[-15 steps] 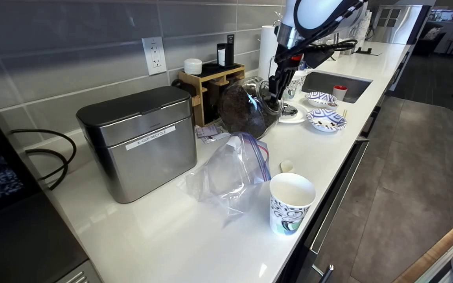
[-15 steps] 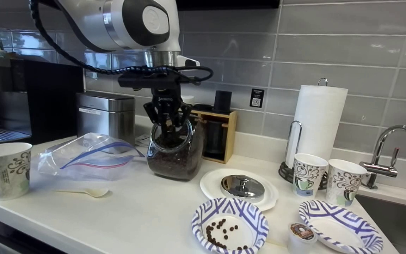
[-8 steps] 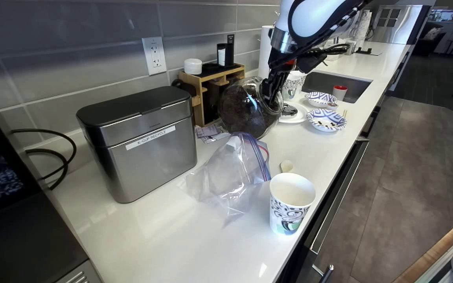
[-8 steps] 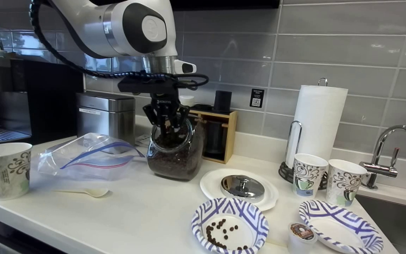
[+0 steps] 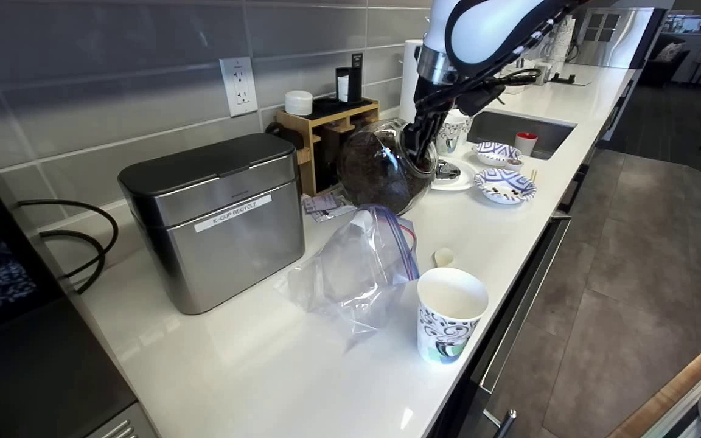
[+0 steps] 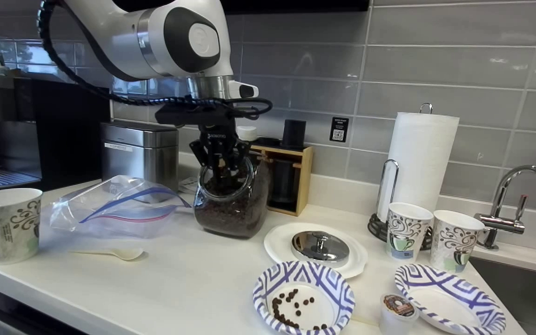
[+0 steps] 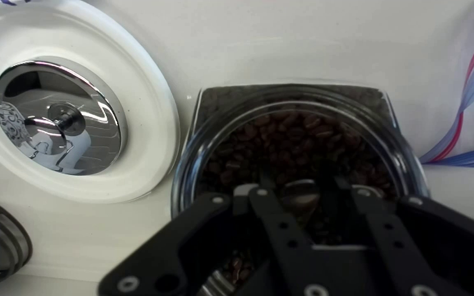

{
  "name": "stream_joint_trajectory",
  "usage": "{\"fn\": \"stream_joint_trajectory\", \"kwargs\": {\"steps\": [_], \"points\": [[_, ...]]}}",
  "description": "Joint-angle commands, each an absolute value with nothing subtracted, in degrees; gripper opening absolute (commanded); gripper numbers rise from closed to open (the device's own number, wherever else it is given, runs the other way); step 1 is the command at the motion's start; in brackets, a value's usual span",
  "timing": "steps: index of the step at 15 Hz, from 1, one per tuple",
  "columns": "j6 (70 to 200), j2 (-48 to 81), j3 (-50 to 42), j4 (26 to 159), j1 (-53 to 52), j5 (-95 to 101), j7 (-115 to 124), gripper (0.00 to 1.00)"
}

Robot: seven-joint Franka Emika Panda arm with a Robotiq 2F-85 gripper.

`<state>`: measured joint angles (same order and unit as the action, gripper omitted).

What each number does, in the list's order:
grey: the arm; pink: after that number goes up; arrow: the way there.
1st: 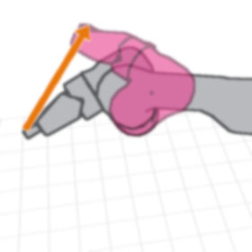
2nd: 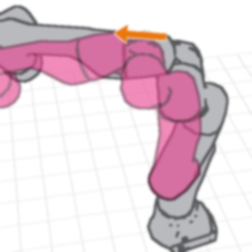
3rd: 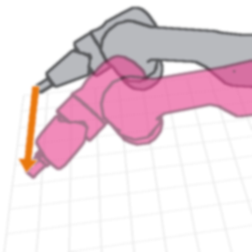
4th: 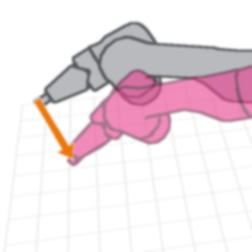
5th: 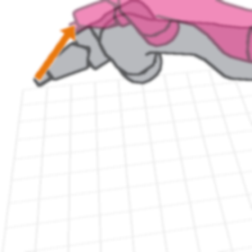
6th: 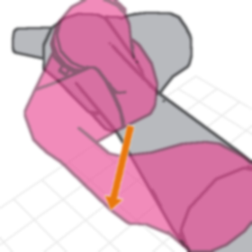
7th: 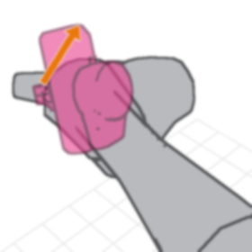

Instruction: Push the silver spoon into the glass container then place the silver lid on the container.

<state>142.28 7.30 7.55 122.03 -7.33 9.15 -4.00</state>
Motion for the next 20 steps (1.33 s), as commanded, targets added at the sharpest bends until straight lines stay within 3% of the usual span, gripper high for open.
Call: {"fn": "stream_joint_trajectory", "kwargs": {"steps": [1, 6, 8, 9, 10, 11, 18, 19, 20], "points": [[142.9, 8.1, 7.3, 121.5, -7.9, 9.8, -2.1, 0.59], [140.6, 6.7, 7.3, 122.1, -7.6, 8.7, -3.0, 0.95], [139.1, 6.8, 7.3, 121.7, -7.5, 8.3, -3.4, 1.0], [138.3, 7.0, 7.4, 121.5, -7.5, 7.8, -3.6, 0.67], [137.7, 7.0, 7.5, 121.4, -7.6, 7.6, -3.6, 0.71], [137.0, 7.0, 7.6, 121.4, -7.5, 7.3, -4.0, 0.7], [135.1, 4.6, 7.4, 122.9, -7.5, 7.4, -2.7, 0.17], [135.1, 3.8, 7.4, 123.5, -7.5, 7.4, -2.4, 0.22], [134.8, 3.0, 7.3, 124.0, -7.4, 7.2, -2.6, 0.46]]}}
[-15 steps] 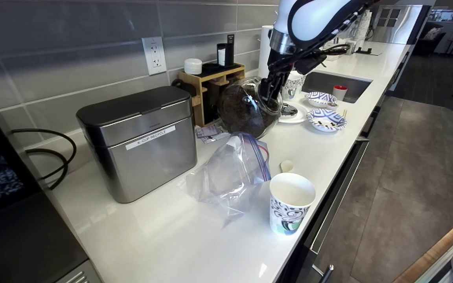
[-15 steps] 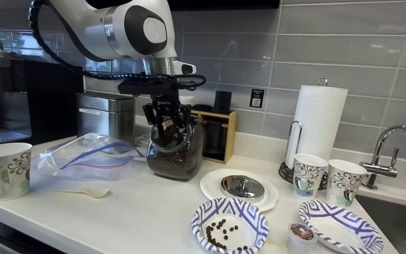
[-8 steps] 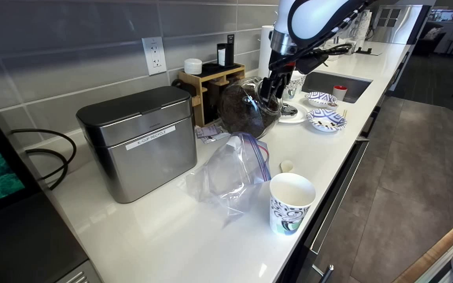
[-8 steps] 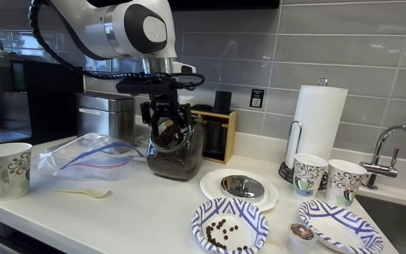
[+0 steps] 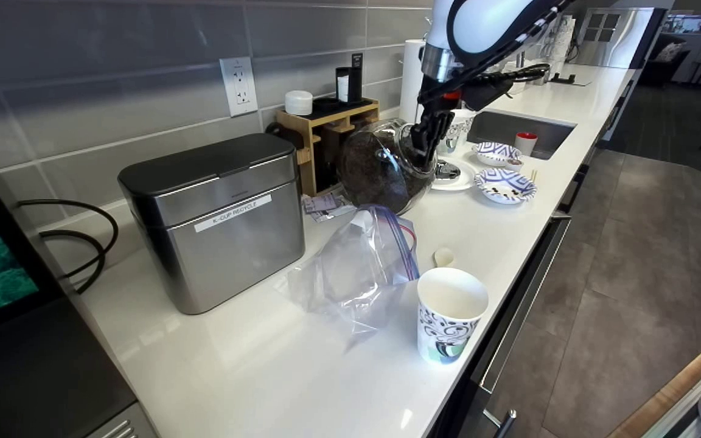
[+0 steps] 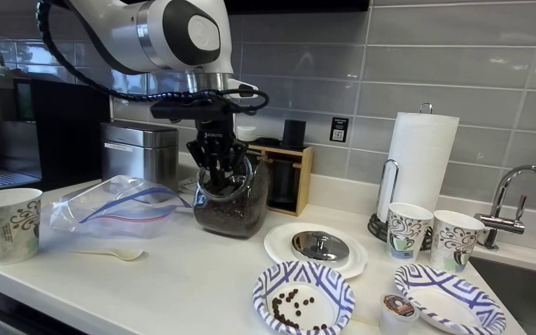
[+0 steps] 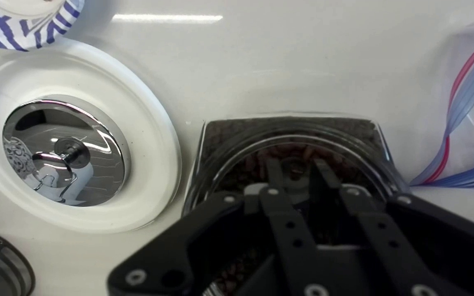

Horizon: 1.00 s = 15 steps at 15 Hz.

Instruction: Push the silver spoon into the glass container then place the silver lid on the container.

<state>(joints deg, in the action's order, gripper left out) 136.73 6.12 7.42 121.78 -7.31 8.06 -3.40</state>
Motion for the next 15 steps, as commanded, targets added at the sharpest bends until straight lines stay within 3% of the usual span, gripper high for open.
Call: {"fn": "stream_joint_trajectory", "kwargs": {"steps": [1, 3, 9, 15], "points": [[134.4, 1.9, 7.3, 124.8, -7.3, 6.9, -2.7, 0.47], [132.3, -0.1, 6.9, 126.1, -7.0, 6.7, -2.0, 0.54], [126.6, -4.9, 4.0, 128.9, -4.2, 5.8, 2.6, 0.99], [129.3, -2.8, 0.0, 127.2, 0.1, 5.3, 10.5, 1.0]]}}
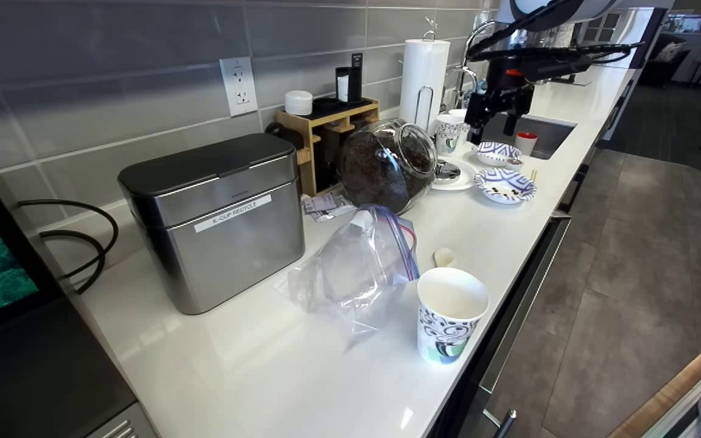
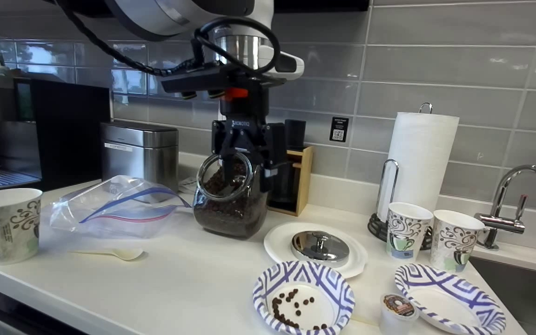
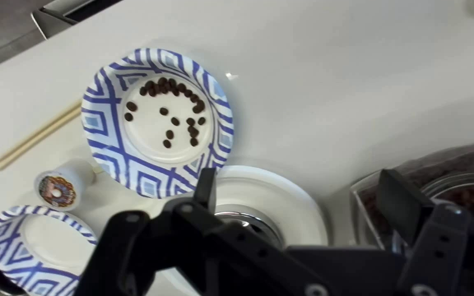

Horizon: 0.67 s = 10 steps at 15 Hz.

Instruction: Push the silver spoon into the glass container then place the silver lid on the container.

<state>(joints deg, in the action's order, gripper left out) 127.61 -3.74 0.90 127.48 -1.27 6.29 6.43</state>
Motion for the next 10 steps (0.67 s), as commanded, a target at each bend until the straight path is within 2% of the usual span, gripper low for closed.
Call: {"fn": "stream_joint_trajectory", "kwargs": {"steps": [1, 5, 10], "points": [[130.5, -2.0, -0.4, 126.8, 0.6, 5.1, 11.5, 1.0], [135.0, 2.6, -0.8, 123.2, 1.4, 6.3, 16.5, 1.0], [134.6, 10.9, -1.8, 115.1, 1.0, 6.7, 20.9, 1.0]]}}
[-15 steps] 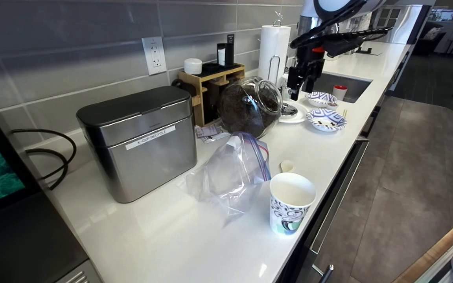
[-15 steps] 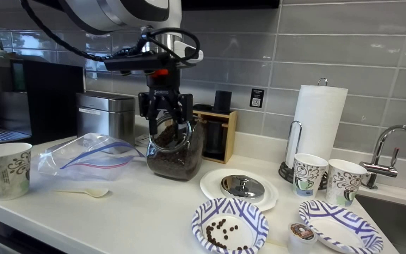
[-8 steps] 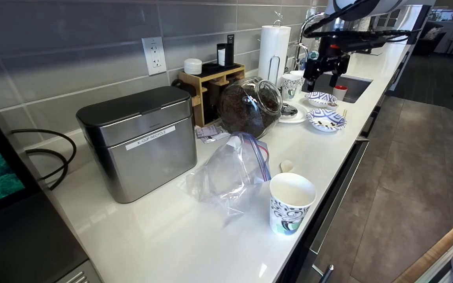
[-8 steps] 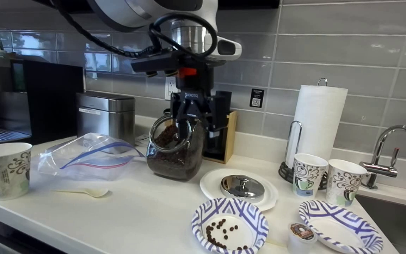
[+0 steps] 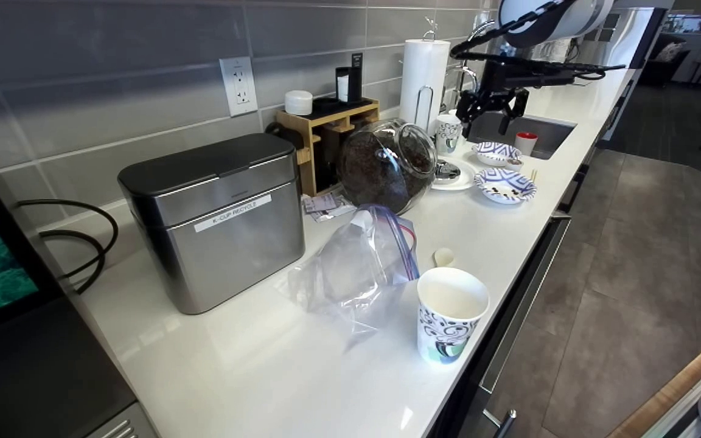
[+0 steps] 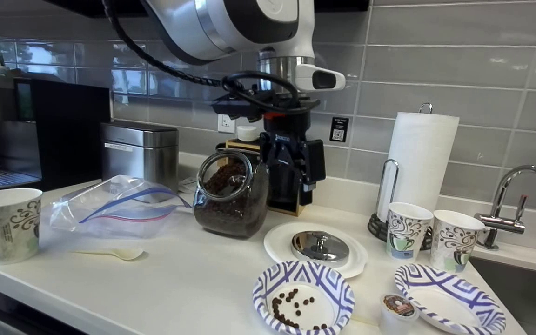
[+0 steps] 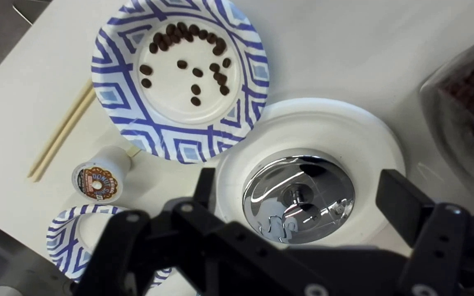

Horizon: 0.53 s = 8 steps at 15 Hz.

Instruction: Push the silver spoon into the glass container then place the silver lid on the container.

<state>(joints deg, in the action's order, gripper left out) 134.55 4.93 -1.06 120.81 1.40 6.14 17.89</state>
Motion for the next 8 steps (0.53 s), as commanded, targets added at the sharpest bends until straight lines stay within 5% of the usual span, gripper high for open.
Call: {"fn": "stream_joint_trajectory", "kwargs": {"steps": [1, 8], "points": [[134.3, 12.6, -2.2, 113.3, 1.0, 6.4, 21.3, 1.0], [131.6, 22.9, -3.9, 101.8, 0.8, 4.7, 19.9, 1.0]]}}
